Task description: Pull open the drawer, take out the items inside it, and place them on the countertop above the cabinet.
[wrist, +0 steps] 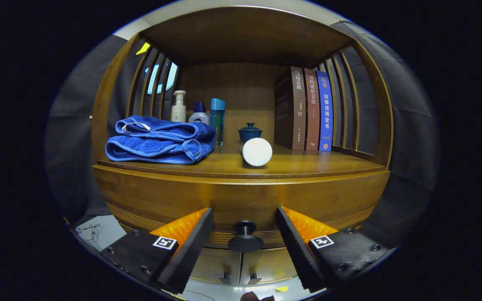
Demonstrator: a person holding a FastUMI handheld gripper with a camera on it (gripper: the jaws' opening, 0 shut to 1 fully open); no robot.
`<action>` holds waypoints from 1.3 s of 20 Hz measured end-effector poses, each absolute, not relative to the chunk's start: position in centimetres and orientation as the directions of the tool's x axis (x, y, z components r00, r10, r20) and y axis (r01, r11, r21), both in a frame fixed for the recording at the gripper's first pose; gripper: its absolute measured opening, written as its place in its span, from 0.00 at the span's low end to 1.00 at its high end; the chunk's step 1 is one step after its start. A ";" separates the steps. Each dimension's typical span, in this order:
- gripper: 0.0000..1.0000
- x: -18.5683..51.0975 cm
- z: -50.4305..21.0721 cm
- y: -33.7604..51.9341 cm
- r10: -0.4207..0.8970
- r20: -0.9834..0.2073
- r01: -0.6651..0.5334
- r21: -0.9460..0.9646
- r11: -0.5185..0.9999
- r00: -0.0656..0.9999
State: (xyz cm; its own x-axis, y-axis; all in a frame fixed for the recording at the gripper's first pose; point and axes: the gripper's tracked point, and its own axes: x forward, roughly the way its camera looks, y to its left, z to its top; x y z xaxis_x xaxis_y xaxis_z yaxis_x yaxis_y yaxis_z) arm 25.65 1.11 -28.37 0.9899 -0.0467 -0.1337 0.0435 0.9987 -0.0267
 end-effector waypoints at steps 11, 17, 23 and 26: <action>1.00 19.6 -12.8 3.8 0.040 -0.063 -0.036 0.063 0.997 0.997; 0.99 13.8 -2.9 2.3 0.006 0.051 -0.010 0.065 0.998 0.999; 0.99 9.2 1.3 3.8 0.071 0.070 -0.075 0.054 0.996 0.995; 0.99 7.6 2.9 4.7 0.088 0.094 -0.092 0.036 0.995 0.992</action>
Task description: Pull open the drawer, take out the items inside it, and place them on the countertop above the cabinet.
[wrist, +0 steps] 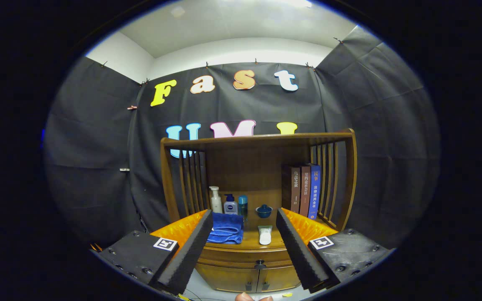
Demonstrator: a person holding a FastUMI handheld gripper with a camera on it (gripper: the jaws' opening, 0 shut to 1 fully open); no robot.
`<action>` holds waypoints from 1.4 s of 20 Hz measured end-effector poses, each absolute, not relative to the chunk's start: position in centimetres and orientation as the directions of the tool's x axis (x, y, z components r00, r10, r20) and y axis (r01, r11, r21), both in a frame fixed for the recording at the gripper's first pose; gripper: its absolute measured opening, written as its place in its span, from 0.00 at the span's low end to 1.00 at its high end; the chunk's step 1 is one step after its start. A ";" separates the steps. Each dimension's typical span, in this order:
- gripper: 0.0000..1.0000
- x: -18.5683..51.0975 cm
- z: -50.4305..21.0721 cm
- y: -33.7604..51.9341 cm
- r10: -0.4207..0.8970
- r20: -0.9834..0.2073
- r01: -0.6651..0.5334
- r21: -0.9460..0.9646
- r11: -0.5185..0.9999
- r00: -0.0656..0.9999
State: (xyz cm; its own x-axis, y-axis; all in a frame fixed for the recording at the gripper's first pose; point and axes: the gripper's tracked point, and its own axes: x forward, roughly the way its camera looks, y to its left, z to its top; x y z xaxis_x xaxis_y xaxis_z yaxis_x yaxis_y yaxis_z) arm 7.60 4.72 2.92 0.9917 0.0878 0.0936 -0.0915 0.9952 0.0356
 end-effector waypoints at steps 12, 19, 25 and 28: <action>0.99 7.0 3.0 6.0 0.110 0.083 -0.112 0.032 0.993 0.991; 0.99 6.7 2.9 6.1 0.112 0.084 -0.115 0.025 0.993 0.990; 0.99 6.5 3.1 5.9 0.107 0.091 -0.109 0.024 0.994 0.990; 0.99 6.5 3.2 5.6 0.103 0.094 -0.105 0.021 0.994 0.990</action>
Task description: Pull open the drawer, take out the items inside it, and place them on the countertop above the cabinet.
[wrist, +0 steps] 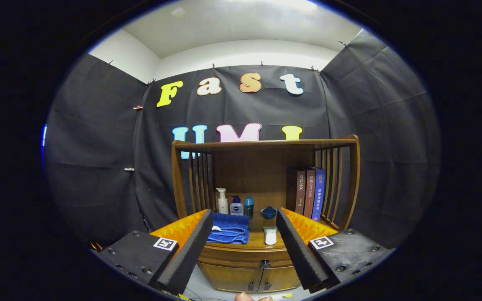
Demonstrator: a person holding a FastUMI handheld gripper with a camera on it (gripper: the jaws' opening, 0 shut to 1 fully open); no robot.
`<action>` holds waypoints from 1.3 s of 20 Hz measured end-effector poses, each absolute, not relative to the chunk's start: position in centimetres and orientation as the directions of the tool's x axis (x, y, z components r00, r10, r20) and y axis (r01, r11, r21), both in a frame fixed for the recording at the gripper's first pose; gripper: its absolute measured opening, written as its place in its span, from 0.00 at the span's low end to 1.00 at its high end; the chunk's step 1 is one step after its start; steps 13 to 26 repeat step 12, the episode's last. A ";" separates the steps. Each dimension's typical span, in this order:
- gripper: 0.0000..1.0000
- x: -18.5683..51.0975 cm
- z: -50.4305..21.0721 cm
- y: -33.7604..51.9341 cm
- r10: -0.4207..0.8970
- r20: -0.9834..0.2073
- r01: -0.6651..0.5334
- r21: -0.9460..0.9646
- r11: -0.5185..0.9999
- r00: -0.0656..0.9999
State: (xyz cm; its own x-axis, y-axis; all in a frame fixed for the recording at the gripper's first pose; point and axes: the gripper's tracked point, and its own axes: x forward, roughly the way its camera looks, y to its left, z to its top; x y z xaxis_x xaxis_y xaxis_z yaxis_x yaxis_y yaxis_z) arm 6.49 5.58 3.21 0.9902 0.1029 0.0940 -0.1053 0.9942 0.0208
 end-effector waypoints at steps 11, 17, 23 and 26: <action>0.99 6.4 3.3 5.9 0.104 0.095 -0.106 0.014 0.994 0.990; 0.99 6.4 3.2 5.9 0.104 0.096 -0.106 0.013 0.994 0.990; 0.99 6.4 3.2 5.9 0.104 0.096 -0.106 0.013 0.994 0.990; 0.99 6.4 3.2 5.9 0.104 0.096 -0.106 0.013 0.994 0.990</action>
